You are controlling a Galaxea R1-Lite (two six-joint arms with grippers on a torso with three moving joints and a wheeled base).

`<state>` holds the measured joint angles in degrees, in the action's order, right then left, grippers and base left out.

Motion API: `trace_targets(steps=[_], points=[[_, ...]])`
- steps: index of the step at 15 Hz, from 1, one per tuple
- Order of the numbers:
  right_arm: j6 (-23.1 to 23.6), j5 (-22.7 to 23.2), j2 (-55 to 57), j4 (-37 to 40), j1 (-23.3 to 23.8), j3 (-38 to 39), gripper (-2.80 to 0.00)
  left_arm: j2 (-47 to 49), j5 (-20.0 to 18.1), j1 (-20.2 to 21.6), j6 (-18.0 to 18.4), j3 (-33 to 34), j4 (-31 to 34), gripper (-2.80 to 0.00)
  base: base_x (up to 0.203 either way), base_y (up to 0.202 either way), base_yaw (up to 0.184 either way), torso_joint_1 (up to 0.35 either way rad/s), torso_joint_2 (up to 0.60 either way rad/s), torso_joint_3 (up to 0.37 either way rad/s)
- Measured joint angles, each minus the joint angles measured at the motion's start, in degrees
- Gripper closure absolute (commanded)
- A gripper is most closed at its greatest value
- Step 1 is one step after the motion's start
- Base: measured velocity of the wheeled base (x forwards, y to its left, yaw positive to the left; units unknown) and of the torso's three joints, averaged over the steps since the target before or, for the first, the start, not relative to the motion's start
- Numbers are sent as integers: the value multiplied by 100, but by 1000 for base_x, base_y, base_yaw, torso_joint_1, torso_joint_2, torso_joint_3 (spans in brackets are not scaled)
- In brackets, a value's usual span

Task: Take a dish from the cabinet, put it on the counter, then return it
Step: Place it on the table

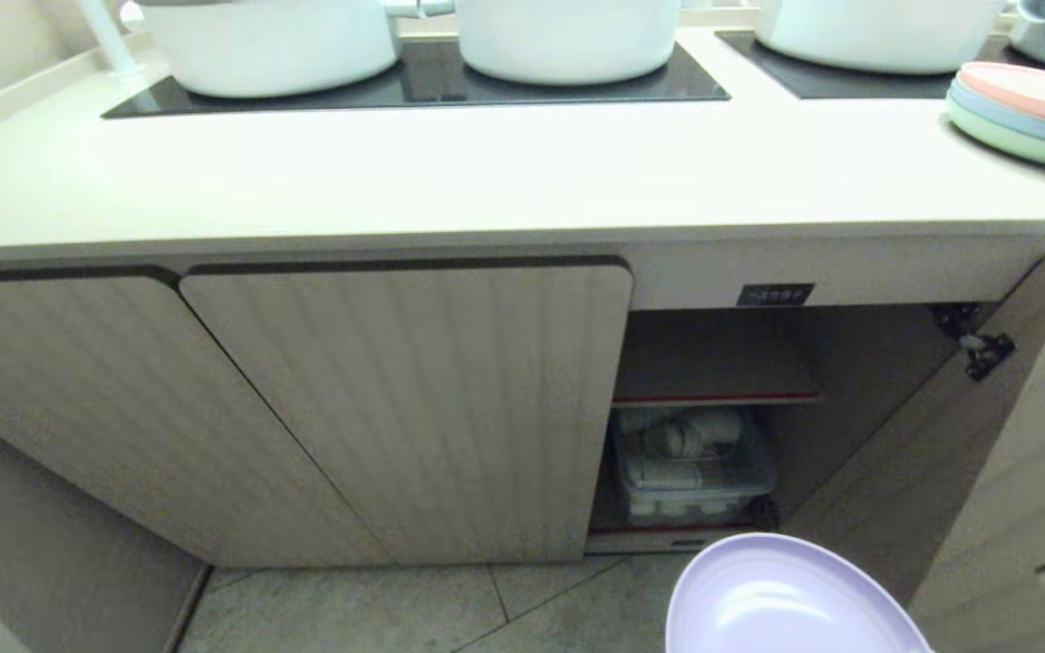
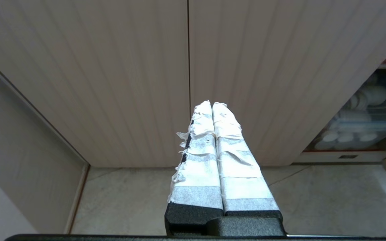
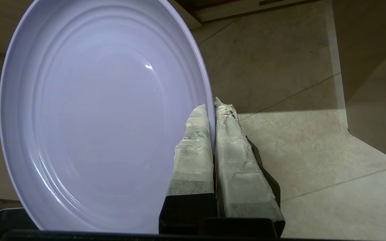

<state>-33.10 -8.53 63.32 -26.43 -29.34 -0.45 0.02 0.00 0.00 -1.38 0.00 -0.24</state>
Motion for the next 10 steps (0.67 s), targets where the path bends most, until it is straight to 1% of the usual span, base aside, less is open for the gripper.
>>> trace_targets(steps=[10], points=[[-19,-2,217,36,-4,-293,0,0,0,0,1,0,-1,0,0,0,0,246,-535,-289]])
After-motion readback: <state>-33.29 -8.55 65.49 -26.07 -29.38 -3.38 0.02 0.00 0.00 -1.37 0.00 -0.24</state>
